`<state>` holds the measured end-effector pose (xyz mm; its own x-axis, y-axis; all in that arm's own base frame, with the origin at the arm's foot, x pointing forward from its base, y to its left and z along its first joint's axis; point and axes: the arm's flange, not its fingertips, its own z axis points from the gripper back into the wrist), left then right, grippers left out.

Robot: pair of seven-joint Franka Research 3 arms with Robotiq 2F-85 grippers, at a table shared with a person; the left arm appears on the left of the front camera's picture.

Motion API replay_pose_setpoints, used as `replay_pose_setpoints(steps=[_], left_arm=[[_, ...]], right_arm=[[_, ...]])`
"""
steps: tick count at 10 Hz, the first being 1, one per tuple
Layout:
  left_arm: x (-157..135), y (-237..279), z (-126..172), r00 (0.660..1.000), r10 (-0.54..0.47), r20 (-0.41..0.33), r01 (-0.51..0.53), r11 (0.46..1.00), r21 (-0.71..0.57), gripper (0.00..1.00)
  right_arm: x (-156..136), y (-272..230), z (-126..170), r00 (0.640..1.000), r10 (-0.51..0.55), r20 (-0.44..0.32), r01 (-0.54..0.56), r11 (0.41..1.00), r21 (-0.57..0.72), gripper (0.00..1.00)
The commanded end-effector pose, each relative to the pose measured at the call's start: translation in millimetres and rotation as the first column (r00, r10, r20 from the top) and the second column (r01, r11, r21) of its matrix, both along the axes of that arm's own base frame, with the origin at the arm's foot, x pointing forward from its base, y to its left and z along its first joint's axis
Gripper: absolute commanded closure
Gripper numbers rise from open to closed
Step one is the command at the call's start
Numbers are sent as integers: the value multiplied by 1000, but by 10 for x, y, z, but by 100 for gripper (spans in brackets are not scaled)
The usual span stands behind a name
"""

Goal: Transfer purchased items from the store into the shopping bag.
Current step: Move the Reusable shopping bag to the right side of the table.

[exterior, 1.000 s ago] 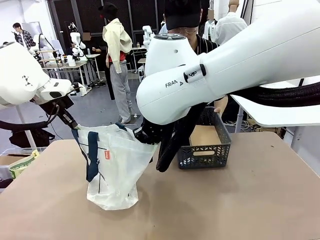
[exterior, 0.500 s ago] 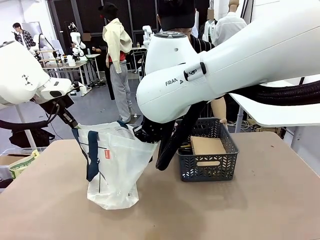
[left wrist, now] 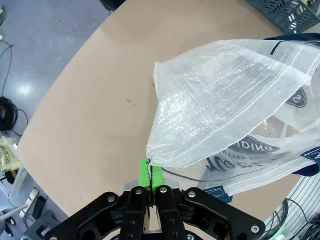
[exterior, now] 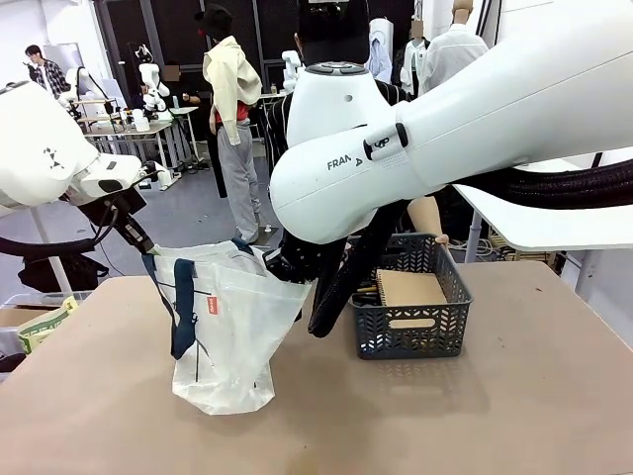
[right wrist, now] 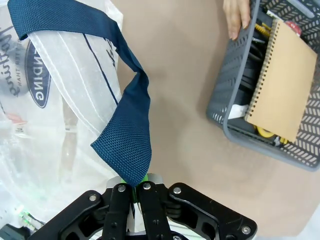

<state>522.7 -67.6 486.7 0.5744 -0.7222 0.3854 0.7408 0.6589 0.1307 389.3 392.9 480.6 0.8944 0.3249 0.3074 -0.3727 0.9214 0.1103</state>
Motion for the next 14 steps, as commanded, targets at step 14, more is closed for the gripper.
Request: replay_pose_setpoints(steps=[14], left_arm=[[-25,7,28,1000,15,-5,-15,1000,-1,100]], right_arm=[[4,0,-2,1000,-7,-4,7,1000,-1,100]])
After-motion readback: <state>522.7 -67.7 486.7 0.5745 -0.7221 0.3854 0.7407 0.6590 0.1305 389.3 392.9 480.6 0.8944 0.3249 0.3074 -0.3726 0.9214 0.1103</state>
